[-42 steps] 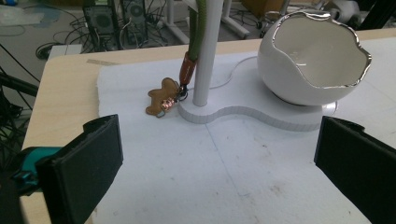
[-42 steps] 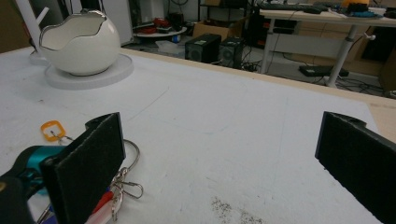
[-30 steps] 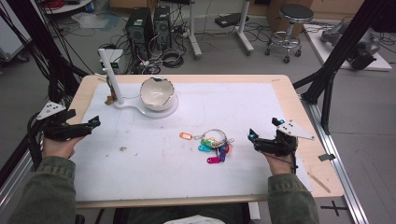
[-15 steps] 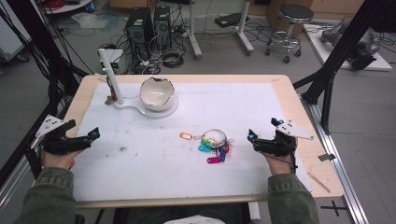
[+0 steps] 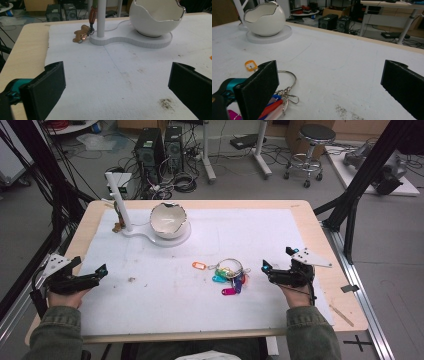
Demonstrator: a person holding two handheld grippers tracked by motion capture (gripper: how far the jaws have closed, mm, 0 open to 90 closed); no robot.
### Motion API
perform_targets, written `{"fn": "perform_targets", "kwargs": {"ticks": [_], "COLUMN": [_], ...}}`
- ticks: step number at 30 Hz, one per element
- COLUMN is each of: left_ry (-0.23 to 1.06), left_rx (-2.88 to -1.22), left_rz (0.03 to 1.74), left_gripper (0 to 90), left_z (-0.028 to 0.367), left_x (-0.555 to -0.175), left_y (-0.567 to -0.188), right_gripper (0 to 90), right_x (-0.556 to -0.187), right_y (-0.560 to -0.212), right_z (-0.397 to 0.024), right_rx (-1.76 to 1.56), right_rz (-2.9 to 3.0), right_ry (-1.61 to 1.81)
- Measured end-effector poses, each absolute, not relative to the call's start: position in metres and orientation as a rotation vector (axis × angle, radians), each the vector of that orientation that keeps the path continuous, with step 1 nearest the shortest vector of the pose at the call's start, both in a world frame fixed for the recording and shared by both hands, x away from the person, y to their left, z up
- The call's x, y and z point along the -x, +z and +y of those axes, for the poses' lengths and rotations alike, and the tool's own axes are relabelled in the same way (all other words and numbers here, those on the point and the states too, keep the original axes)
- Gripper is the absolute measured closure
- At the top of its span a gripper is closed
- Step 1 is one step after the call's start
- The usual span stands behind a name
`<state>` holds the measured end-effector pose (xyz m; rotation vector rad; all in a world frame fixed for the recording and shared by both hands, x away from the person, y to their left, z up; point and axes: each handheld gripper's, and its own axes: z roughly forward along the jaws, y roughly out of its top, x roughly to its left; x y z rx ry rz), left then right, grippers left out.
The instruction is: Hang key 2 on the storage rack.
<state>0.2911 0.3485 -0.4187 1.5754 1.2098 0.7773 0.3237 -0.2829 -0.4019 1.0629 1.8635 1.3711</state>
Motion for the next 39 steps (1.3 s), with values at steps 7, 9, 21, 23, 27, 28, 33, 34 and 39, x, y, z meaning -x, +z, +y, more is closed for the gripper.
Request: {"fn": "perform_targets", "kwargs": {"ticks": [7, 9, 21, 23, 27, 28, 33, 34, 39], "left_ry": [0.766, 0.762, 0.755, 0.753, 0.75, 0.749, 0.743, 0.743, 0.742], "left_rx": [-1.555, -1.552, -1.56, -1.563, -1.563, -1.564, -1.568, -1.568, -1.566], "left_rz": [1.212, 1.211, 1.199, 1.198, 1.196, 1.193, 1.192, 1.192, 1.194], "left_gripper": [1.7, 1.7, 1.7, 1.7, 1.7, 1.7, 1.7, 1.7, 1.6], "left_z": [0.352, 0.352, 0.349, 0.349, 0.348, 0.348, 0.348, 0.348, 0.349], "left_x": [-0.286, -0.285, -0.284, -0.284, -0.284, -0.285, -0.285, -0.285, -0.284], "left_y": [-0.419, -0.419, -0.42, -0.42, -0.42, -0.42, -0.421, -0.421, -0.422], "right_gripper": [0.6, 0.6, 0.6, 0.6, 0.6, 0.6, 0.6, 0.6, 0.6], "right_x": [-0.325, -0.326, -0.329, -0.331, -0.333, -0.334, -0.339, -0.34, -0.343], "right_y": [-0.398, -0.397, -0.397, -0.397, -0.398, -0.399, -0.402, -0.403, -0.408], "right_z": [-0.274, -0.271, -0.257, -0.256, -0.252, -0.251, -0.245, -0.244, -0.238], "right_rx": [-1.044, -1.043, -1.028, -1.028, -1.029, -1.033, -1.037, -1.028, -1.038], "right_rz": [1.908, 1.925, 2.005, 2.011, 2.039, 2.051, 2.102, 2.118, 2.18], "right_ry": [1.391, 1.399, 1.396, 1.394, 1.382, 1.378, 1.35, 1.342, 1.312]}}
